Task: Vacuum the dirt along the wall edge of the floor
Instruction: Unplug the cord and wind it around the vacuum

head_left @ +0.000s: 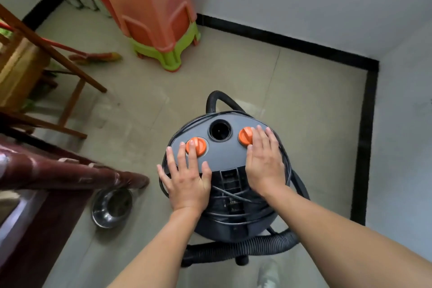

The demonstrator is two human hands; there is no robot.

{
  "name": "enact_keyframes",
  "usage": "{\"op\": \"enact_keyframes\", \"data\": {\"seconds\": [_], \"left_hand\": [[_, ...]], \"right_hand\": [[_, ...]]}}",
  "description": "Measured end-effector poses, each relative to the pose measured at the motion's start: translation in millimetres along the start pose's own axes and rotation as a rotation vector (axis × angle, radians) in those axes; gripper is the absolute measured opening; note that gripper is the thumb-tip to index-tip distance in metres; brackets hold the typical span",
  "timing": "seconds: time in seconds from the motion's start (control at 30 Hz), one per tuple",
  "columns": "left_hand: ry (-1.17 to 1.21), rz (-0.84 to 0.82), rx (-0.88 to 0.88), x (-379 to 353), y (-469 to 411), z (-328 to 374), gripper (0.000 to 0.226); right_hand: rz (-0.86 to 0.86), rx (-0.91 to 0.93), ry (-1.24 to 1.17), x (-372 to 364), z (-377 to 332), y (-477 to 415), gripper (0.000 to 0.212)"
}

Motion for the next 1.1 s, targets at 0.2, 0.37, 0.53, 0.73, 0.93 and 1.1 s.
{"op": "enact_keyframes", "data": {"seconds": [0.2, 0.37, 0.53, 0.73, 0.93, 1.1], "left_hand": [[0.008, -0.004, 0.133, 5.8, -56.3, -11.6, 0.060], [0.029, -0.005, 0.193, 16.1, -105.8, -31.0, 0.060], [0.041, 0.005, 0.264, 26.1, -156.9, -53.8, 0.059], [0.034, -0.003, 0.380, 37.0, -213.7, -92.3, 0.060], [0.025, 0.054, 0.547, 55.5, -266.0, -144.6, 0.059], [0.039, 0.031, 0.682, 71.3, -299.6, -192.9, 0.065]], "right_hand": [[-0.089, 0.138, 0.053, -3.4, -39.5, -76.5, 0.074], [-0.178, 0.183, 0.079, -9.7, -82.5, -131.1, 0.055], [-0.199, 0.250, 0.095, -17.0, -131.1, -188.1, 0.052], [-0.211, 0.375, 0.118, -37.7, -197.8, -251.7, 0.055], [-0.253, 0.537, 0.113, -65.1, -285.1, -311.8, 0.058], [-0.371, 0.652, 0.119, -94.5, -360.3, -347.5, 0.056]]}}
Point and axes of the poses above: each hand's wrist, its own y-axis away from the middle knuckle, its own x-axis out of the back of the hand, z = x × y, the point moved 9 cm from there along -y, towards the middle knuckle, and after that the axes turned 2 degrees about -z, right-handed, at the moved point
